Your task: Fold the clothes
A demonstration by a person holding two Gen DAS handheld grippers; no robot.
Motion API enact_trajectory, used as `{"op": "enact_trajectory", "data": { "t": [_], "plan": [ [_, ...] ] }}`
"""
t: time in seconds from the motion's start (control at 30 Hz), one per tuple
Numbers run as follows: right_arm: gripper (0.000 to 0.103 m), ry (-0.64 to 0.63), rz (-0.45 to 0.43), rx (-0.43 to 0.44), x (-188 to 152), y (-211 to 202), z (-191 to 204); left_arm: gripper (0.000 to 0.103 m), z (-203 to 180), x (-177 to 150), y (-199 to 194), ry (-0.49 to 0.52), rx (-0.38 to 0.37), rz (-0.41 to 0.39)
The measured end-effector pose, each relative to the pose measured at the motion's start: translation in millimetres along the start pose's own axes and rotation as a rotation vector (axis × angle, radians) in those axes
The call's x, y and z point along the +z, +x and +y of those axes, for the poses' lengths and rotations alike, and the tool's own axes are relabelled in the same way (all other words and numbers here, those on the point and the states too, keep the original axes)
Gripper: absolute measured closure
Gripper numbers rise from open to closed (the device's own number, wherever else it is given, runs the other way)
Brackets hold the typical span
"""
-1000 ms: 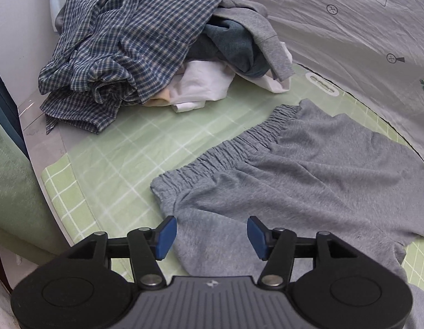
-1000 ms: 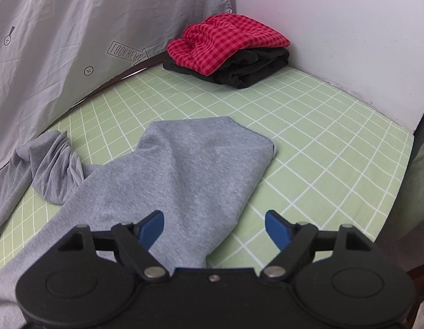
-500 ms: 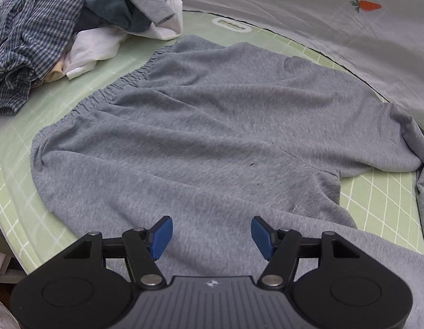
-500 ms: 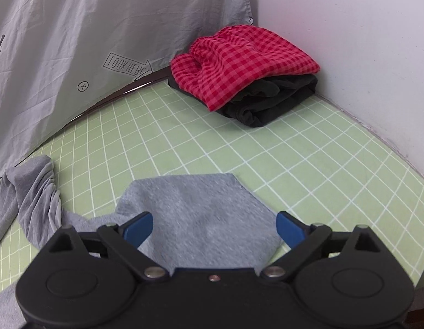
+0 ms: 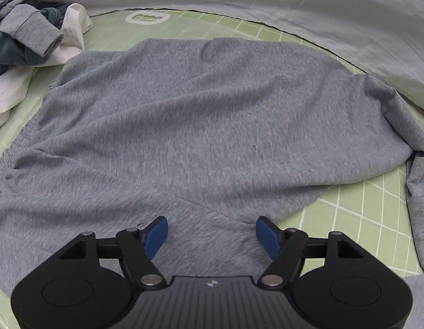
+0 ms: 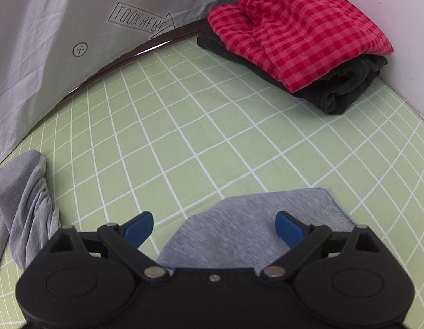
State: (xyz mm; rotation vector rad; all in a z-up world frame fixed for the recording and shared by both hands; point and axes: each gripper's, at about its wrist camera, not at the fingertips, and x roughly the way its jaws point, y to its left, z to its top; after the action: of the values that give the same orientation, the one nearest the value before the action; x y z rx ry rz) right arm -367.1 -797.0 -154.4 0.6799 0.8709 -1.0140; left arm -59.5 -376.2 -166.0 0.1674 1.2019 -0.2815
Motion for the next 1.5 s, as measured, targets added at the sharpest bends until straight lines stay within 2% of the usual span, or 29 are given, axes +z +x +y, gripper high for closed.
{"op": "enact_trajectory", "data": {
  "t": [0.1,0.13,0.17,0.2,0.23,0.27,0.3,0.33,0.4,0.57,0.67,0.73,0.87,0.93,1.0,1.03,1.07,1.1,1.2,1.27,1.37,1.4,1.43,1.47,1.5],
  "plan": [
    [0.023,0.002,0.023,-0.008,-2,3,-2,0.031,-6,4,6,0.027,0.004,0.009],
    [0.03,0.008,0.022,-0.012,-3,2,-3,0.036,-7,5,8,0.031,0.008,0.009],
    [0.045,0.006,0.015,-0.015,-3,0,-5,0.041,-8,5,10,0.034,0.013,0.007],
    [0.056,-0.001,0.012,-0.009,-3,-1,-8,0.048,-8,6,10,0.037,0.022,-0.003],
    [0.078,-0.008,0.01,-0.003,-3,-2,-11,0.059,-8,7,9,0.034,0.018,-0.013],
    [0.088,-0.005,0.003,0.001,-3,-5,-14,0.067,-7,9,9,0.03,0.014,-0.022],
    [0.09,0.005,-0.011,0.006,-4,-10,-19,0.087,-7,10,8,0.02,0.011,-0.028],
    [0.092,0.016,-0.027,0.011,-5,-15,-24,0.091,-6,12,9,0.009,0.014,-0.031],
    [0.092,0.044,-0.065,0.0,-10,-30,-34,0.099,-2,16,10,-0.014,0.013,-0.04],
    [0.093,0.157,-0.203,-0.044,-33,-89,-76,0.1,14,32,8,-0.053,0.004,-0.084],
    [0.093,0.215,-0.223,-0.078,-51,-111,-100,0.1,21,45,8,-0.056,0.016,-0.121],
    [0.093,0.234,-0.197,-0.088,-65,-114,-113,0.1,26,54,8,-0.073,0.019,-0.148],
    [0.092,0.248,-0.087,-0.12,-92,-102,-123,0.101,36,65,2,-0.116,0.053,-0.199],
    [0.088,0.253,-0.044,-0.143,-100,-97,-124,0.1,40,67,-2,-0.12,0.075,-0.221],
    [0.076,0.271,-0.054,-0.146,-105,-98,-124,0.097,46,60,-9,-0.122,0.029,-0.212],
    [0.061,0.271,-0.074,-0.141,-104,-101,-123,0.09,48,57,-13,-0.121,0.009,-0.206],
    [0.055,0.271,-0.096,-0.134,-103,-103,-123,0.085,47,50,-15,-0.111,0.002,-0.196],
    [0.055,0.27,-0.118,-0.128,-102,-106,-122,0.079,46,43,-18,-0.101,-0.005,-0.185],
    [0.049,0.242,-0.132,-0.132,-93,-104,-120,0.076,47,16,-18,-0.101,-0.029,-0.139],
    [0.045,0.249,-0.117,-0.155,-90,-99,-121,0.072,49,-3,-17,-0.11,-0.047,-0.109],
    [0.045,0.29,-0.087,-0.198,-92,-90,-131,0.07,55,-27,-18,-0.125,-0.027,-0.081],
    [0.045,0.305,-0.074,-0.188,-93,-87,-135,0.07,58,-34,-18,-0.132,-0.019,-0.072],
    [0.047,0.318,-0.055,-0.173,-94,-83,-139,0.07,61,-39,-19,-0.14,-0.014,-0.067],
    [0.056,0.334,-0.036,-0.154,-96,-80,-143,0.07,65,-43,-20,-0.147,-0.012,-0.066],
    [0.059,0.338,-0.032,-0.148,-99,-79,-145,0.07,68,-47,-23,-0.151,-0.013,-0.075]
  ]
}}
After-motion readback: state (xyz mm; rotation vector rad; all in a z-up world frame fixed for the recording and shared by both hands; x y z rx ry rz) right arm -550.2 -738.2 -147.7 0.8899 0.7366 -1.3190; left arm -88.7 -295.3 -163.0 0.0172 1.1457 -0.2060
